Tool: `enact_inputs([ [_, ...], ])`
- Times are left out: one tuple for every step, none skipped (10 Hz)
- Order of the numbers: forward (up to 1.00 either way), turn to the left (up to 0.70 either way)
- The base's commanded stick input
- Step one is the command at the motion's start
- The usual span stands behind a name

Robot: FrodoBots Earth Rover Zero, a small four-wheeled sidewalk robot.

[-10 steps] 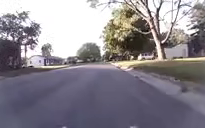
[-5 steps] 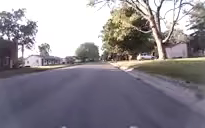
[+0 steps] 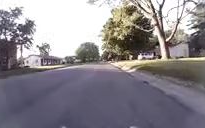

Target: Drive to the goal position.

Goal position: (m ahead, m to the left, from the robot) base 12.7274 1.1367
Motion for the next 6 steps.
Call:
enact_inputs([
  [1.00, 0.00],
  [1.00, 0.00],
  [1.00, 0.00],
  [1.00, 0.00],
  [1.00, 0.00],
  [1.00, 0.00],
])
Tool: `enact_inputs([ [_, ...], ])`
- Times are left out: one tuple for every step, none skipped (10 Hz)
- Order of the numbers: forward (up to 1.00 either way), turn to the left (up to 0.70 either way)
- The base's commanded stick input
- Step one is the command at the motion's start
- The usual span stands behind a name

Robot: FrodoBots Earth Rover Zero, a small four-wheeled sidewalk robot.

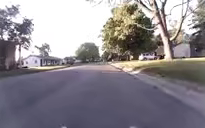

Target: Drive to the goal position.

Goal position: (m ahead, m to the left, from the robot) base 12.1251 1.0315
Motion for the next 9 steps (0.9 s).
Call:
enact_inputs([
  [1.00, 0.00],
  [1.00, 0.00],
  [1.00, 0.00],
  [1.00, 0.00],
  [1.00, 0.00],
  [1.00, 0.00],
  [1.00, 0.00],
  [1.00, 0.00],
  [1.00, 0.00],
])
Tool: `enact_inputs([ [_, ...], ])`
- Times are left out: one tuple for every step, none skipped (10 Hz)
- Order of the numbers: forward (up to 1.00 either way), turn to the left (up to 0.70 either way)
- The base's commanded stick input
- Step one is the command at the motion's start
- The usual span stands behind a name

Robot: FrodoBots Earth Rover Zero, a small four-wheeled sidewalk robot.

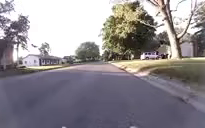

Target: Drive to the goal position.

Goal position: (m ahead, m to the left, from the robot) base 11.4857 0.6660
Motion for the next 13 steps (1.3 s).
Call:
enact_inputs([
  [1.00, 0.00],
  [1.00, 0.00],
  [1.00, 0.00],
  [1.00, 0.00],
  [1.00, 0.00],
  [1.00, 0.00],
  [1.00, -0.02],
  [1.00, -0.16],
  [1.00, -0.29],
  [1.00, -0.23],
  [1.00, -0.10],
  [1.00, 0.00],
  [1.00, 0.00],
])
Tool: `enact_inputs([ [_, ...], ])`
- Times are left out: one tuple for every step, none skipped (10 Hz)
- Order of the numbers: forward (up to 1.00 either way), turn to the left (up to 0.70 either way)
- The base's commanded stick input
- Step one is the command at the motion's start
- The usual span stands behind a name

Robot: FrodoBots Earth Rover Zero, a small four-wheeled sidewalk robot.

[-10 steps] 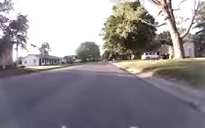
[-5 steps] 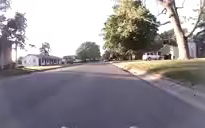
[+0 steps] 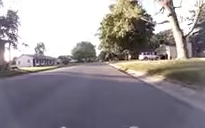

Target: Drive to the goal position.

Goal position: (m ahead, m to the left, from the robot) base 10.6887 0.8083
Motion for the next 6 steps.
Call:
enact_inputs([
  [1.00, 0.00],
  [1.00, 0.00],
  [1.00, 0.00],
  [1.00, 0.00],
  [1.00, 0.00],
  [1.00, 0.00],
])
